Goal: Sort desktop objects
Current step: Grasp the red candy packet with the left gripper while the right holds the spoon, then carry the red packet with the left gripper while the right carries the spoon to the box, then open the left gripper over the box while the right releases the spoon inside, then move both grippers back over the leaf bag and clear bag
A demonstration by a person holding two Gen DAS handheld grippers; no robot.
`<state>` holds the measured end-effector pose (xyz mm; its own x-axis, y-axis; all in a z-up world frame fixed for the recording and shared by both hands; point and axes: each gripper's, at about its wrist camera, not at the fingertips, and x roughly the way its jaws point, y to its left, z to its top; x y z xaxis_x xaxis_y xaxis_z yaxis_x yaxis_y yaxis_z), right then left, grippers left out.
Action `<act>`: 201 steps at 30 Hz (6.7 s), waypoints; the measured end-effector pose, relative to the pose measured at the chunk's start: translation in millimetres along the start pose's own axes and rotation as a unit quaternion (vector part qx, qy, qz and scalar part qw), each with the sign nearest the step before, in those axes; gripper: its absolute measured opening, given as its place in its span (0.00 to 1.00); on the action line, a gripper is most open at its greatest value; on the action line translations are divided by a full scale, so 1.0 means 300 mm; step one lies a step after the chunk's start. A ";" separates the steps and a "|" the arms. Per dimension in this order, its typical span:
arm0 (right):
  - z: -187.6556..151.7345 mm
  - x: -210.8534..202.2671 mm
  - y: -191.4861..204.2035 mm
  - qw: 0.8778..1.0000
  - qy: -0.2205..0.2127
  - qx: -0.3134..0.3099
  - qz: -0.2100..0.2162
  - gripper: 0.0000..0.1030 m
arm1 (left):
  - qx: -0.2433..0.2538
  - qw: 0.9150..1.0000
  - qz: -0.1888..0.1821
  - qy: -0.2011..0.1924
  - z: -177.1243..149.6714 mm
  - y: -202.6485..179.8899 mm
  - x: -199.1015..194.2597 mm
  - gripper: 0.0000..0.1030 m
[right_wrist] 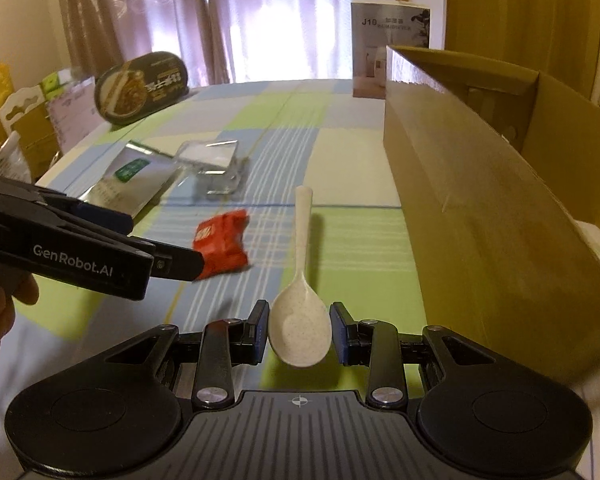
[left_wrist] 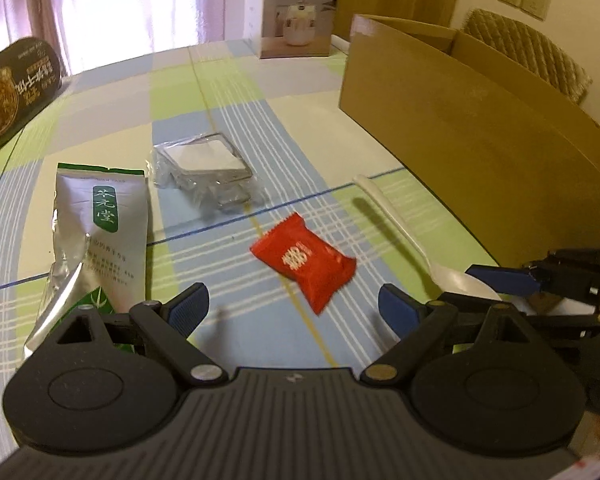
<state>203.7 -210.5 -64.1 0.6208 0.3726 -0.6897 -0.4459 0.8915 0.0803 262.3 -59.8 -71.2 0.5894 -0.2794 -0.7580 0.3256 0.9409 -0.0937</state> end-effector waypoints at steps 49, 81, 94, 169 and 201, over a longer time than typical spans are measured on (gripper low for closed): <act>-0.214 -0.178 0.091 0.996 0.025 -0.080 0.028 0.29 | -0.003 0.998 0.061 0.031 -0.289 -0.170 -0.171 0.26; -0.012 -0.576 -0.110 0.989 -0.126 -0.047 -0.061 0.29 | 0.015 0.997 -0.003 -0.074 -0.014 -0.432 -0.448 0.25; 0.059 -0.571 -0.375 0.985 -0.133 -0.020 -0.111 0.29 | 0.040 0.993 -0.064 -0.093 0.212 -0.686 -0.323 0.25; -0.042 -0.734 -0.211 0.988 -0.141 0.004 -0.058 0.81 | -0.067 0.989 0.031 -0.127 -0.090 -0.404 -0.567 0.49; -0.147 -0.820 0.054 0.985 -0.164 -0.043 -0.023 0.98 | -0.127 0.979 0.078 -0.138 -0.362 -0.249 -0.778 0.72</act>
<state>15.3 -299.2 75.2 0.8099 0.4082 -0.4213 -0.4571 0.8893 -0.0171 20.1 -44.1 42.7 0.8062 -0.1361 -0.5758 0.0421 0.9839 -0.1736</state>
